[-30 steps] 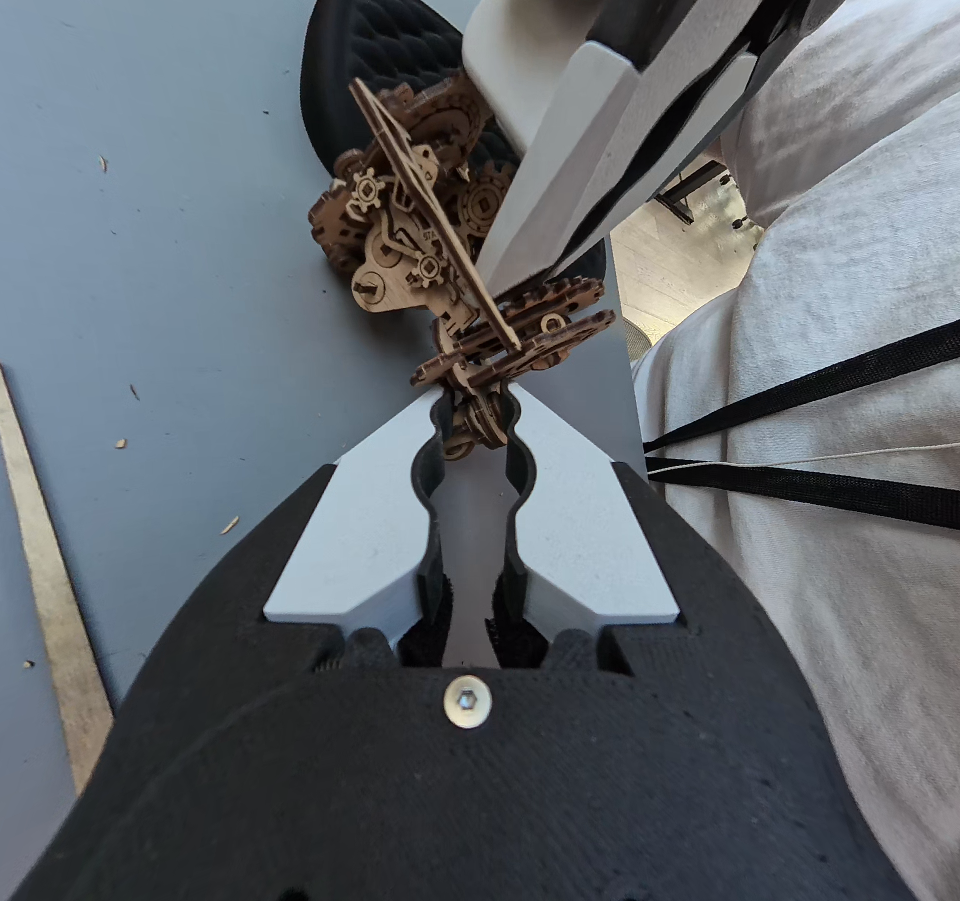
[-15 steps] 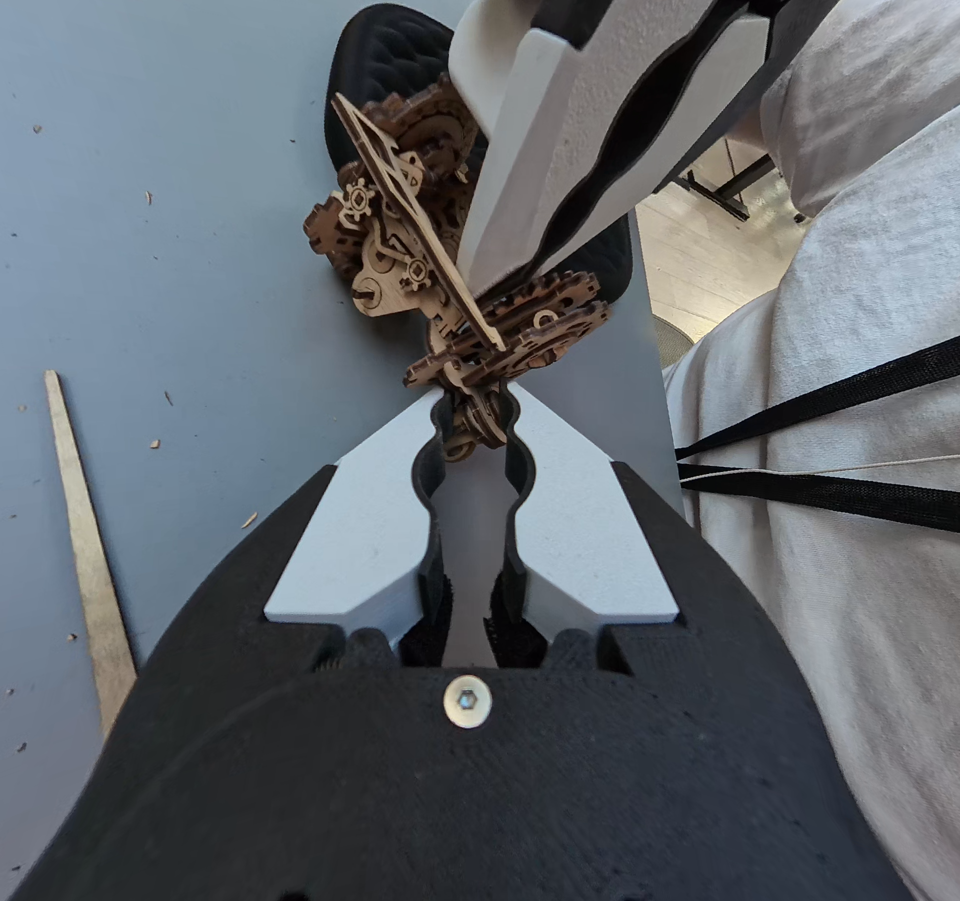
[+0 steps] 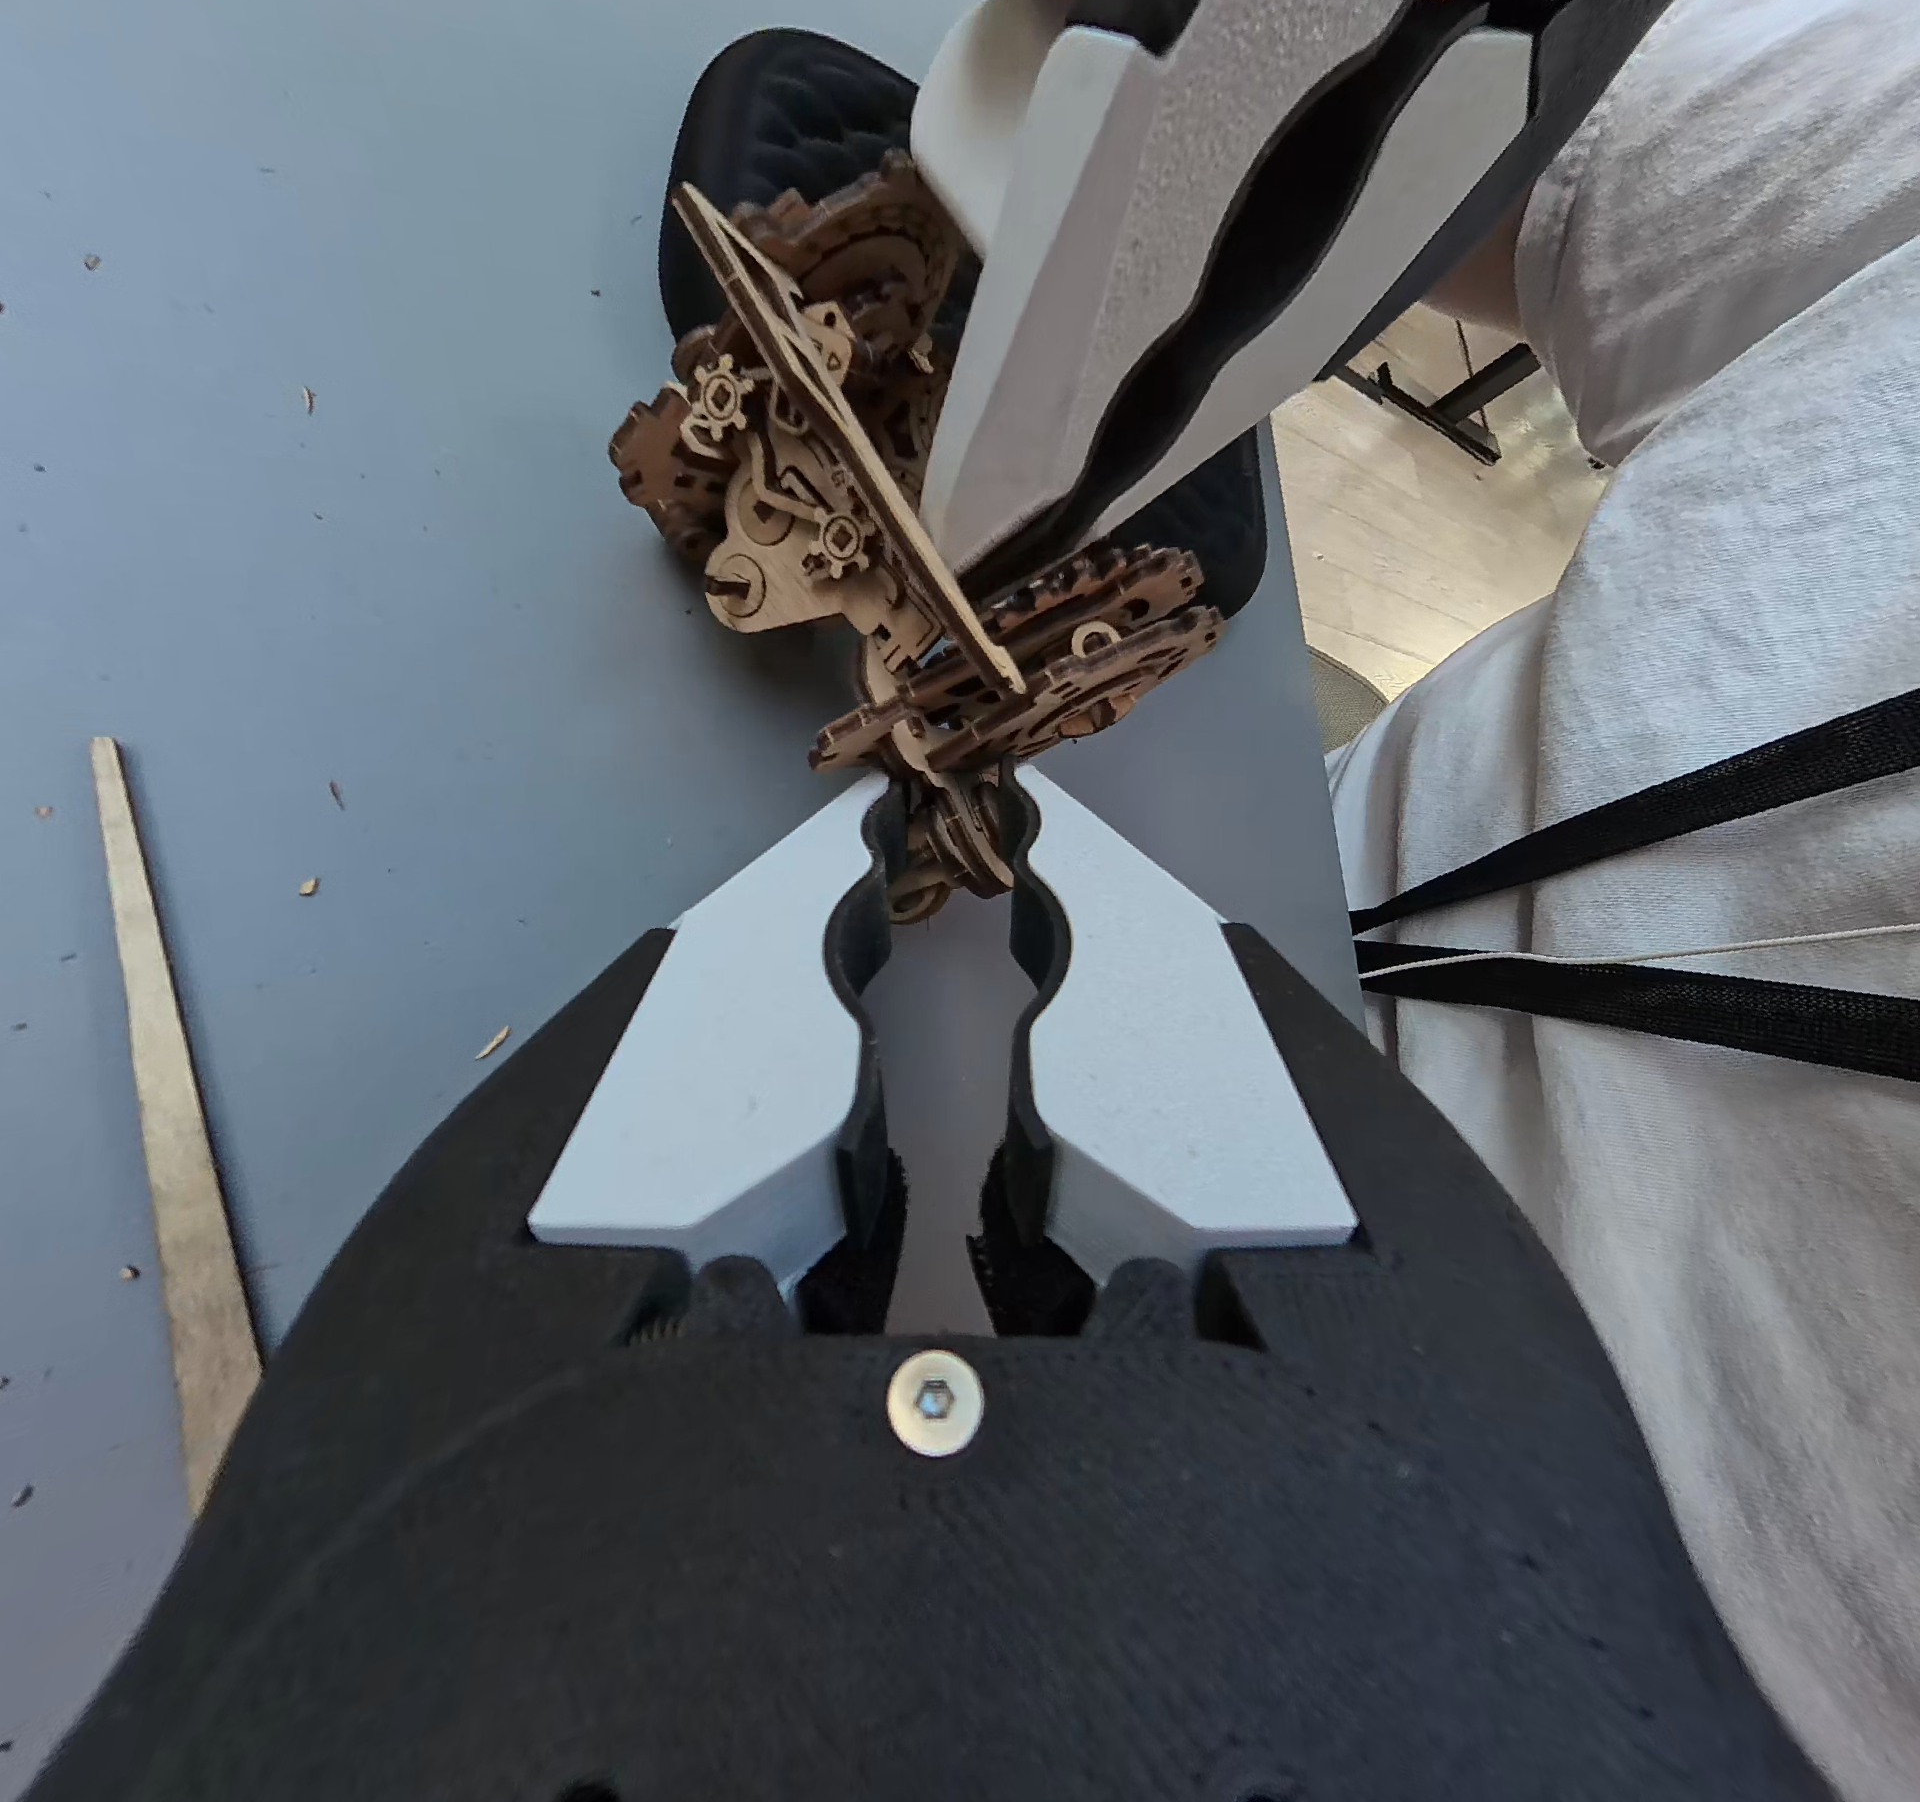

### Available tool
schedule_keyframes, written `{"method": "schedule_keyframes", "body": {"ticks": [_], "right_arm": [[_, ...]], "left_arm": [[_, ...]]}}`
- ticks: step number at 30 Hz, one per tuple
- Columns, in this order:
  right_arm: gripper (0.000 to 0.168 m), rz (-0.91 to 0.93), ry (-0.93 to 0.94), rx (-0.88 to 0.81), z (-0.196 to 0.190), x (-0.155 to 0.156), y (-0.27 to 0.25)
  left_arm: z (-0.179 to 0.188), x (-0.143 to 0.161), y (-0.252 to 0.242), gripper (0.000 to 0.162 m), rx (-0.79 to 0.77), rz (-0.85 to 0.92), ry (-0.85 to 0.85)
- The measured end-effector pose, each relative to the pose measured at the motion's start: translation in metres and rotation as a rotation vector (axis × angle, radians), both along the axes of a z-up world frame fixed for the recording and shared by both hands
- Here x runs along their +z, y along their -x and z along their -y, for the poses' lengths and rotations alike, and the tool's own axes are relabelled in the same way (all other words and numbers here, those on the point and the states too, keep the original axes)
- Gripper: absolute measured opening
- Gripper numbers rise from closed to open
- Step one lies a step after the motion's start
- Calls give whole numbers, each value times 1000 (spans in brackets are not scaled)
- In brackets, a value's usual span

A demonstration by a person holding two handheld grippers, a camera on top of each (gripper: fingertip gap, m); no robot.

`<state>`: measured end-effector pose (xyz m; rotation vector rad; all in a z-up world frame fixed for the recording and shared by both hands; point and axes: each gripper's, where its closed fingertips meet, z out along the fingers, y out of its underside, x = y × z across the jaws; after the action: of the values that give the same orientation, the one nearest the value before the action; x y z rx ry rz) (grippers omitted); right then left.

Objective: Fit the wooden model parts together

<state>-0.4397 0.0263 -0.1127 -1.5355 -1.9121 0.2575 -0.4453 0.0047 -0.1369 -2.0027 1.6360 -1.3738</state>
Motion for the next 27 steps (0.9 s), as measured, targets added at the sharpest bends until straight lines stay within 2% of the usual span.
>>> {"method": "schedule_keyframes", "body": {"ticks": [1, 7, 12, 18, 21, 23, 27], "right_arm": [[6, -4, 11, 5, 1, 1, -1], [7, -83, 81, 58, 2, 21, -3], [20, -81, 228, 167, 1, 28, -3], [18, 43, 53, 295, -6, 18, 1], [17, 89, 43, 303, -6, 9, 2], [7, 93, 24, 307, -8, 6, 2], [7, 65, 61, 308, -6, 7, 2]], "left_arm": [[0, 0, 0, 14, -1, 0, -5], [0, 1, -1, 14, -1, 5, 2], [1, 1, -1, 14, -6, 5, -4], [0, 2, -2, 14, -5, 7, 1], [-1, 3, -2, 14, -5, 9, 4], [-1, 3, -2, 14, -4, 10, 1], [-1, 3, -2, 14, -3, 14, 2]]}}
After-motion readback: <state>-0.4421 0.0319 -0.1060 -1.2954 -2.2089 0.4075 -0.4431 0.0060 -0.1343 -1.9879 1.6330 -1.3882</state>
